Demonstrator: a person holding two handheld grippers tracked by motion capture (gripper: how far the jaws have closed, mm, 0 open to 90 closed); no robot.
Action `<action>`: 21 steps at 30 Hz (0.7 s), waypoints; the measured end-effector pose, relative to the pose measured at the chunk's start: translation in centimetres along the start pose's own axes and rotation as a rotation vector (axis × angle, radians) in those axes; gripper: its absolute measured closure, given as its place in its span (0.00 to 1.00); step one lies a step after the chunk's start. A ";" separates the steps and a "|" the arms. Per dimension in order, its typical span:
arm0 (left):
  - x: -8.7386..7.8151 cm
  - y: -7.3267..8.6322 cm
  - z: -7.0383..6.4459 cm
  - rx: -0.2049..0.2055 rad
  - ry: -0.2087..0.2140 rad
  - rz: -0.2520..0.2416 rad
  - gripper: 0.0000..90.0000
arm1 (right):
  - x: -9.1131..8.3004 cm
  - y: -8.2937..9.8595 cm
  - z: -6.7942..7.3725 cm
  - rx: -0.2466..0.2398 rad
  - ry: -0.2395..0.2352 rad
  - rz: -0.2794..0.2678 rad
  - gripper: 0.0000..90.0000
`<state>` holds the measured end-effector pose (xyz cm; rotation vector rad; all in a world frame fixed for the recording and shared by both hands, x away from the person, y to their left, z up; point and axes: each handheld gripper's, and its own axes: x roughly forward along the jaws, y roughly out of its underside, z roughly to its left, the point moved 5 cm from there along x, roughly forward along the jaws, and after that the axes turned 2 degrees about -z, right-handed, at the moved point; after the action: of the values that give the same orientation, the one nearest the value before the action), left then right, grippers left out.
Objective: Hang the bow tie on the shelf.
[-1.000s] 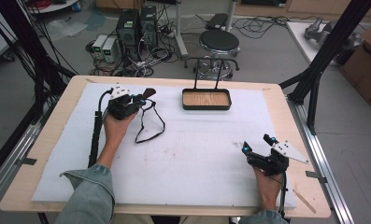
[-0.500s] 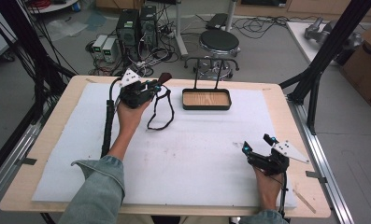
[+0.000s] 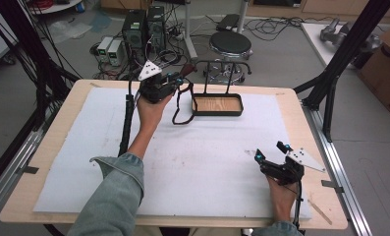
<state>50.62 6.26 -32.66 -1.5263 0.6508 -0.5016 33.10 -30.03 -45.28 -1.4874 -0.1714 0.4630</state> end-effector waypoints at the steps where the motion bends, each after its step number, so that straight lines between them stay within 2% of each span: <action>1: 0.2 -0.1 0.0 -0.007 0.003 -0.003 0.84 | 0.0 0.0 0.0 -0.002 0.001 0.000 0.11; 11: 1.2 -0.8 0.1 -0.027 0.015 -0.038 0.84 | 0.0 0.0 0.0 -0.001 -0.003 0.002 0.11; 19: 1.9 -1.3 -0.2 -0.038 0.026 -0.042 0.84 | 0.1 0.0 0.0 0.000 -0.005 0.002 0.11; 21: 2.2 -1.4 -0.3 -0.029 0.024 -0.036 0.84 | 0.1 0.0 0.0 0.004 -0.005 0.002 0.11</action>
<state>52.13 4.56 -31.43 -1.5634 0.6524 -0.5410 33.14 -30.00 -45.32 -1.4825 -0.1727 0.4688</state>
